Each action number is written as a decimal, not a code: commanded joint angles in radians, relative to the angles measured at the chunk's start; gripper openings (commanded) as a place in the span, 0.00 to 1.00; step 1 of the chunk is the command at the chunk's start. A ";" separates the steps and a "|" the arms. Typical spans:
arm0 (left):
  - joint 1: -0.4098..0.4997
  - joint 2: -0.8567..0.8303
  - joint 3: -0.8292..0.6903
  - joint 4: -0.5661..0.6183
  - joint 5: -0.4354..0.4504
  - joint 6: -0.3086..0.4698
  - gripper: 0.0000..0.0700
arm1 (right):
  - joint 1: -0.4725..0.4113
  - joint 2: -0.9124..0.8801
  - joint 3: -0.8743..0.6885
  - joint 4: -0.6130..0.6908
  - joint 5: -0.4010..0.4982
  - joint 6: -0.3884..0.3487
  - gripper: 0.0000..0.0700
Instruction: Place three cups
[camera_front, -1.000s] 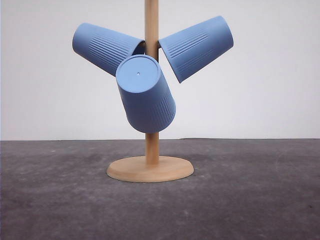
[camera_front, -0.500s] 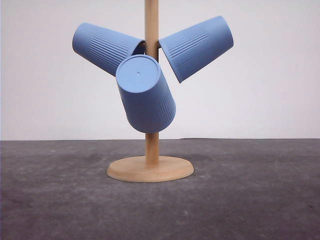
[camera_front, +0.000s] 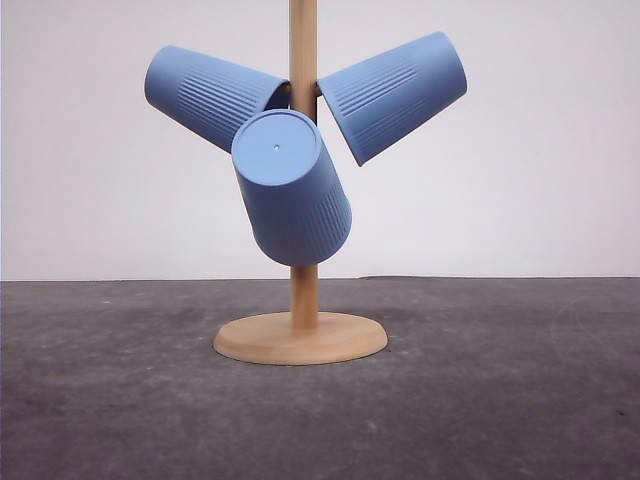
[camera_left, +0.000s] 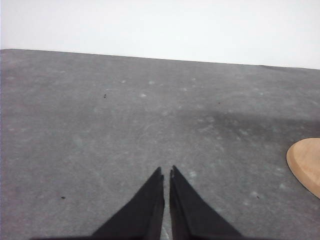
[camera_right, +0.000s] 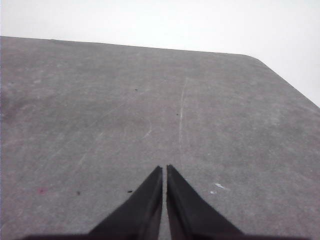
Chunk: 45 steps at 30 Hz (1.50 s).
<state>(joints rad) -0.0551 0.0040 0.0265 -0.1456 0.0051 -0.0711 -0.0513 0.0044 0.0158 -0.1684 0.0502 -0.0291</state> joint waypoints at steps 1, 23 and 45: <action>-0.001 -0.001 -0.014 0.011 0.001 -0.004 0.00 | 0.002 -0.001 -0.003 0.011 0.003 0.011 0.02; -0.001 0.000 -0.014 0.011 0.001 -0.004 0.00 | 0.002 -0.001 -0.003 0.011 0.003 0.011 0.02; -0.001 -0.001 -0.014 0.011 0.001 -0.004 0.00 | 0.002 -0.001 -0.003 0.011 0.003 0.011 0.02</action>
<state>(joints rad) -0.0551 0.0040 0.0265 -0.1458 0.0051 -0.0711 -0.0513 0.0044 0.0158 -0.1684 0.0500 -0.0292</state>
